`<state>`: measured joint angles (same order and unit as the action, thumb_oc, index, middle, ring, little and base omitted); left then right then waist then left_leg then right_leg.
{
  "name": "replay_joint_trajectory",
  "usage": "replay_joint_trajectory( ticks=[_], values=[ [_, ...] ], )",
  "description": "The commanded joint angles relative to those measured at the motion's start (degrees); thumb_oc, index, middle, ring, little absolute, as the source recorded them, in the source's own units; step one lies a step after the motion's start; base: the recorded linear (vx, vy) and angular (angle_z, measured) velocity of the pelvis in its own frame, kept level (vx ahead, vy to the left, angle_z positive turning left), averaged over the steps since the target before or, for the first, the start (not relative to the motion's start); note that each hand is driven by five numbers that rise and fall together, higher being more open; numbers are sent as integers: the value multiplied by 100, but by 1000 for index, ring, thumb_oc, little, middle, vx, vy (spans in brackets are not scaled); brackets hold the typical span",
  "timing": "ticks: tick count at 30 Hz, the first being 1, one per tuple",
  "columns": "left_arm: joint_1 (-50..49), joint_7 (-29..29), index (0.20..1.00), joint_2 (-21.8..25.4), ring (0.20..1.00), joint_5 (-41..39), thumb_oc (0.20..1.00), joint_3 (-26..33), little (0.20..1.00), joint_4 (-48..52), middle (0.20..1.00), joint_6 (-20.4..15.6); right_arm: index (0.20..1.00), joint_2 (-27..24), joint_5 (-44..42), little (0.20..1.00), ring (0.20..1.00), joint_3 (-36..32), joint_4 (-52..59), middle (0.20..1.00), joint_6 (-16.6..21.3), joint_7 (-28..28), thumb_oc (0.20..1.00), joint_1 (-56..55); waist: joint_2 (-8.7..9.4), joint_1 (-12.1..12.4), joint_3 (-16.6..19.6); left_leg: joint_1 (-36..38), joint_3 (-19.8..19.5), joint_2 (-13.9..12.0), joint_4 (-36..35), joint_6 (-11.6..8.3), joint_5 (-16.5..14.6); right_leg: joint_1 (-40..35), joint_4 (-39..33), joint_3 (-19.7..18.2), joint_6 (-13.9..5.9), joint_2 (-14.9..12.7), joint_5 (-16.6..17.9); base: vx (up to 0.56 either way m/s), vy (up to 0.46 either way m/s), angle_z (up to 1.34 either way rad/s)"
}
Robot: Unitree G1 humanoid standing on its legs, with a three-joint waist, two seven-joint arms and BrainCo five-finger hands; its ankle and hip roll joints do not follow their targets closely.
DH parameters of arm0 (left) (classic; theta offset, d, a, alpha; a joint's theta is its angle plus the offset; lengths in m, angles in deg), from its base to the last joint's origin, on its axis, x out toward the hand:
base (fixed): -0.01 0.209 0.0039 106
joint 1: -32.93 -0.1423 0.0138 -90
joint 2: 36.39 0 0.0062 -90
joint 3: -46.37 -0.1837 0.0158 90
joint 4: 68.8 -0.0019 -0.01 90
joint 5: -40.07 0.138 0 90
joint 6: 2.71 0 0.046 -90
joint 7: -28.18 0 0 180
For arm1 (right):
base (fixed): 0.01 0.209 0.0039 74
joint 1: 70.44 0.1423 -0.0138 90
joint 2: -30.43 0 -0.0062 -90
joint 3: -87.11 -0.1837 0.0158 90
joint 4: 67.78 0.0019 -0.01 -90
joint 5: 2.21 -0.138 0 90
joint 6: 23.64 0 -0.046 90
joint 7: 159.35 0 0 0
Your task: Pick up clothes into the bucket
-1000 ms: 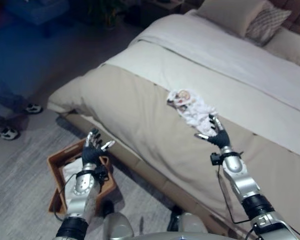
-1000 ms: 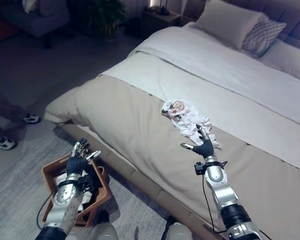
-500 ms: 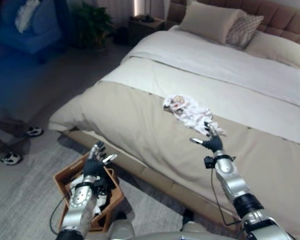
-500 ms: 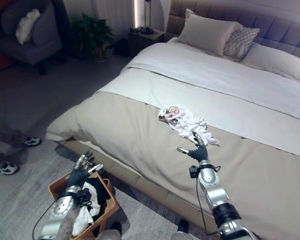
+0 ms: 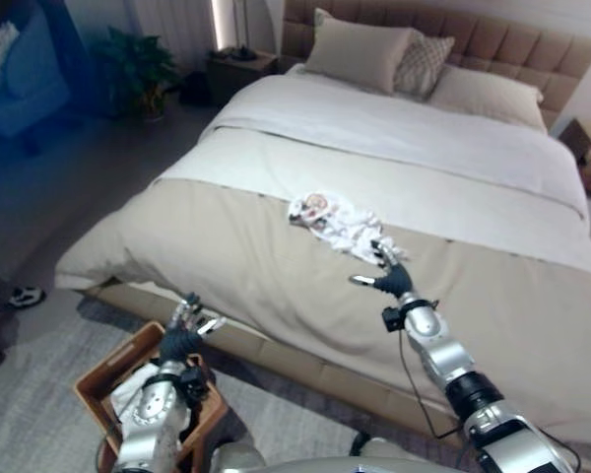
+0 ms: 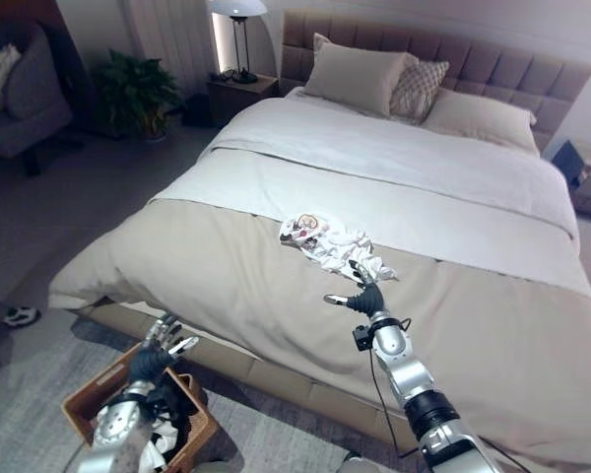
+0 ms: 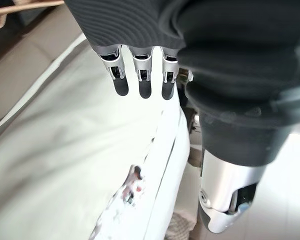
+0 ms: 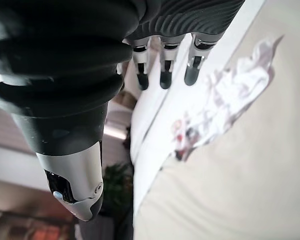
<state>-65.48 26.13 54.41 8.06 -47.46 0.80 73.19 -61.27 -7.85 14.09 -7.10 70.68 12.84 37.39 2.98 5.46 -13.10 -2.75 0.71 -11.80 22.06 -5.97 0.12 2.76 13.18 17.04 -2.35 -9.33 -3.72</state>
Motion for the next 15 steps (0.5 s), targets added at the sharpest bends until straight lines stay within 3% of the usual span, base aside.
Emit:
replay_joint_trajectory(
  ticks=[1, 3, 4, 7, 12, 15],
  values=[
    [-11, 33, 1000, 190, 1000, -196, 1000, 73, 1000, 431, 1000, -171, 1000, -59, -231, 1000, 1000, 52, 610, 1000, 263, 8, 1000, 587, 181, 55, -230, -1023, -688, 311, 435, -177, 1009, -1006, -733, 173, -460, -28, 33, 133, -53, -58],
    [-158, 28, 1000, 161, 1000, -122, 1000, 68, 1000, 377, 1000, -106, 1000, -102, -271, 1000, 1000, 73, 578, 1000, 253, 73, 1000, 557, 73, 144, -109, -1089, -677, 229, -946, -191, 983, -1174, -854, 157, -543, 113, -66, 247, 15, -26],
    [-202, 36, 1000, 143, 1000, -117, 1000, 35, 1000, 351, 1000, -93, 1000, -101, -256, 1000, 1000, 97, 553, 1000, 260, 79, 1000, 567, -15, 209, -90, -1127, -768, 202, -1550, -231, 1192, -1233, -859, 107, -570, 171, -139, 177, 39, -33],
    [-156, 13, 1000, 87, 1000, -45, 1000, 15, 1000, 126, 1000, -66, 1000, -125, -214, 1000, 1000, 58, 502, 1000, 266, 25, 1000, 576, -120, 229, -57, -1168, -576, 284, -2264, -314, 1409, -1405, -831, 60, -612, 191, -292, 239, 81, -37],
    [-72, -14, 1000, 88, 1000, -8, 1000, 5, 1000, 50, 1000, -132, 1000, -165, -73, 1000, 1000, -42, 631, 1000, 224, 47, 1000, 373, -125, 288, 116, -1257, -400, 366, -1679, -204, 1227, -1765, -887, 11, -774, -74, -395, 264, 121, 6],
    [-9, -138, 1000, 130, 1000, -116, 1000, 97, 1000, 130, 1000, -222, 1000, -93, 76, 1000, 1000, -37, 564, 1000, 178, 24, 1000, 532, 25, 412, 206, -1211, -145, 550, -1278, 18, 762, -1805, -799, -99, -994, -570, -163, 327, 171, -28]
  ],
)
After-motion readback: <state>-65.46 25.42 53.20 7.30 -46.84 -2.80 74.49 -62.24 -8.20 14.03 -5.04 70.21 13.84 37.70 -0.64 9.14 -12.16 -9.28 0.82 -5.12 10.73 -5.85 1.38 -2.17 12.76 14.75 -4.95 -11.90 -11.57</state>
